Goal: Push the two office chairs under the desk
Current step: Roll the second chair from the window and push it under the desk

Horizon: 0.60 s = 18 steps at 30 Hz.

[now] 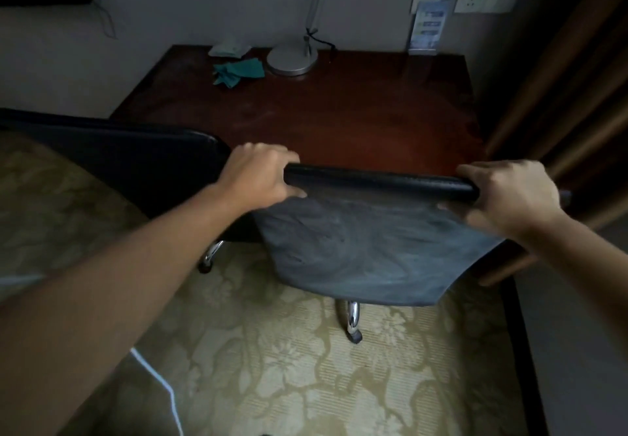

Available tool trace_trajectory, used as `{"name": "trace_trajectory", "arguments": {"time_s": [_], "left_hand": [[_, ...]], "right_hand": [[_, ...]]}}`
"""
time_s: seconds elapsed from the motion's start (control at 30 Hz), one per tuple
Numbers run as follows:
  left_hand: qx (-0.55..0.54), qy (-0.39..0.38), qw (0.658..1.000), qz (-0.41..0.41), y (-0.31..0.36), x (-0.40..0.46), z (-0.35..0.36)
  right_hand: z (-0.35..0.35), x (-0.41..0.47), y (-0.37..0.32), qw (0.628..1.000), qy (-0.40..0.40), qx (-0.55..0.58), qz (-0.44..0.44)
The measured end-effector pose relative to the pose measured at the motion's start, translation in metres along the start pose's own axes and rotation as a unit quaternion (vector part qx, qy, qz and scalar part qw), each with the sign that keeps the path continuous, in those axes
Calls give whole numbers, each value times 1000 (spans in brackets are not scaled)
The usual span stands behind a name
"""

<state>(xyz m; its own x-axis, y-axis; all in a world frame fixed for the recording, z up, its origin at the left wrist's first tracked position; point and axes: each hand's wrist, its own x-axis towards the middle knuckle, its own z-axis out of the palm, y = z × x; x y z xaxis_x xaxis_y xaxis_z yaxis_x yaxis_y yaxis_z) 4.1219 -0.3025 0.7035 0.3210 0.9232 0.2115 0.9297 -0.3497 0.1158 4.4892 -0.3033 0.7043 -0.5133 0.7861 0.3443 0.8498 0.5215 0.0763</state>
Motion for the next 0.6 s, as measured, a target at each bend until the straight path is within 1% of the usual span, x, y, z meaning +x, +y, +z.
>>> {"name": "trace_trajectory", "arguments": {"time_s": [0.07, 0.17, 0.3, 0.43, 0.6], "left_hand": [[-16, -18, 1000, 16, -16, 21, -2], [-21, -8, 999, 33, -27, 26, -2], [-21, 5, 998, 65, -20, 22, 0], [2, 12, 997, 79, -8, 17, 1], [20, 21, 995, 95, 10, -7, 9]], "right_hand": [[2, 14, 2, 1000, -8, 1, 7], [1, 18, -2, 1000, -11, 9, -7], [-6, 13, 4, 1000, -23, 10, -15], [-11, 12, 9, 999, -36, 2, -8], [-14, -5, 8, 998, -65, 1, 22]]}}
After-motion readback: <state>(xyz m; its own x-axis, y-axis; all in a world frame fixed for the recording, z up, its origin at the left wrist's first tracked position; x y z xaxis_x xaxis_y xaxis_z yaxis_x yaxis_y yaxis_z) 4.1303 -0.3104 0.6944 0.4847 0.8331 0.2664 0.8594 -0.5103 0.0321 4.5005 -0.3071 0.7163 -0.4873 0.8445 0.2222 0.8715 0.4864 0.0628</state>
